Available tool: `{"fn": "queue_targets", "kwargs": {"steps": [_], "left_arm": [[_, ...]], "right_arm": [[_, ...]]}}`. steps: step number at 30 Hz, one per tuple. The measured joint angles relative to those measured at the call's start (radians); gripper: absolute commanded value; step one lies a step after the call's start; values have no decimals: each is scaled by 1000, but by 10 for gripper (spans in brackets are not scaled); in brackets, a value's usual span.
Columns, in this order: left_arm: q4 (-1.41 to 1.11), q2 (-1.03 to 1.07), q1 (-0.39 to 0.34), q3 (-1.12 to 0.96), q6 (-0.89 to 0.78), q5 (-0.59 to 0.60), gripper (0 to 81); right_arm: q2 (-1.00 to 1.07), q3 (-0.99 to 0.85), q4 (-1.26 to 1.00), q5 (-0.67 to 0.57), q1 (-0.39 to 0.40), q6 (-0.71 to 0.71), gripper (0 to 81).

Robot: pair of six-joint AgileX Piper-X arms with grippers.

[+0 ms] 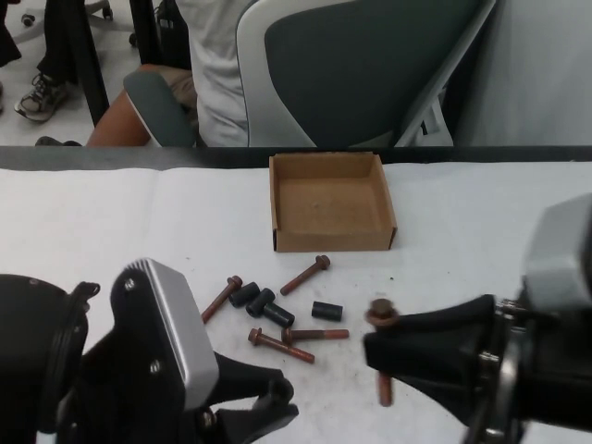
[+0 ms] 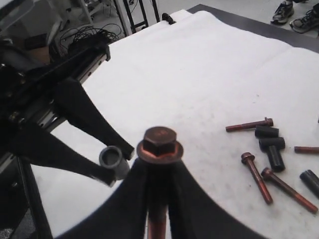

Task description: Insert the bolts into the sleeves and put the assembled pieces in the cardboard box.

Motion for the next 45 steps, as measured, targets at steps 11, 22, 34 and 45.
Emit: {"fn": "queue_targets", "kwargs": {"steps": [11,22,34,45], "left_arm": [[-157,24,0,0,-280,50,8],[-289,147,0,0,-340,46,8],[-367,166,0,0,-351,-1,8],[-376,171,0,0,-351,-5,8]], "right_arm": [[140,-52,-194,125,6,83,3],[158,-62,-234,132,6,124,3],[158,-74,-234,132,6,134,3],[158,-76,-236,132,6,165,3]]}}
